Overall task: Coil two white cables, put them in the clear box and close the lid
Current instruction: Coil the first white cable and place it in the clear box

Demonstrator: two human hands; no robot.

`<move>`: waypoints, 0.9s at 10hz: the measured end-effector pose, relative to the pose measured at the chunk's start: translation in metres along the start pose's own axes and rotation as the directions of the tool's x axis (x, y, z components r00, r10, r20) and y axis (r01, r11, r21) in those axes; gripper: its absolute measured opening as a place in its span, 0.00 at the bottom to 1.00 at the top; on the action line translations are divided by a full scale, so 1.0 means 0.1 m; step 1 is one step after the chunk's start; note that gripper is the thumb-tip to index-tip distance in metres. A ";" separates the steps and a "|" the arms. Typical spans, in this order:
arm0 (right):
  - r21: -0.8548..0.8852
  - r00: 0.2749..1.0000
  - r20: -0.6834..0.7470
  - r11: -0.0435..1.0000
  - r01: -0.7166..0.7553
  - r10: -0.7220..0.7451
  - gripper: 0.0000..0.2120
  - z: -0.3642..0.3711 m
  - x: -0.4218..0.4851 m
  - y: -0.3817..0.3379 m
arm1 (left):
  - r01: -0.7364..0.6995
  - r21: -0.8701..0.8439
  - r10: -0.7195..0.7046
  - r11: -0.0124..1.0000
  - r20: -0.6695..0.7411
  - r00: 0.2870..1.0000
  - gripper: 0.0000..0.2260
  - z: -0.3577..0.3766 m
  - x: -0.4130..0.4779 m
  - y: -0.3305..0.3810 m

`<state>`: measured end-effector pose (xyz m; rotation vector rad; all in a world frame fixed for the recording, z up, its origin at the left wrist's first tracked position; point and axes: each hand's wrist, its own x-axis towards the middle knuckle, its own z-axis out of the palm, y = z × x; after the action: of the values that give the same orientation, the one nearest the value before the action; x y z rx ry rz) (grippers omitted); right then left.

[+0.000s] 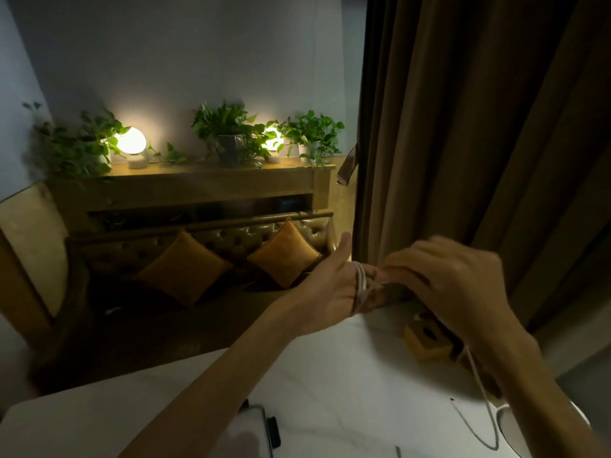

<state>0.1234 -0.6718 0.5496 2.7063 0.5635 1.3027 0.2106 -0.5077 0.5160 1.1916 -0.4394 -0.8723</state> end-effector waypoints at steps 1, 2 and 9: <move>0.153 0.999 -0.053 0.988 -0.002 0.010 0.17 0.12 0.18 0.12 | -0.049 0.023 0.047 0.999 0.090 0.995 0.31 0.13 -0.11 -0.04; 0.537 0.991 -0.039 0.839 -0.085 0.126 0.14 0.29 0.26 0.13 | -0.056 -0.026 0.060 0.998 0.187 0.981 0.33 0.18 -0.18 0.00; 0.213 0.992 0.112 0.973 -0.086 0.063 0.17 0.21 -0.01 -0.22 | -0.100 -0.192 0.061 0.976 -0.198 0.978 0.41 -0.05 0.05 0.19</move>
<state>0.1324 -0.6506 0.5305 2.9792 0.6337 1.1688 0.2236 -0.5064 0.5308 1.0520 -0.2355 -0.7064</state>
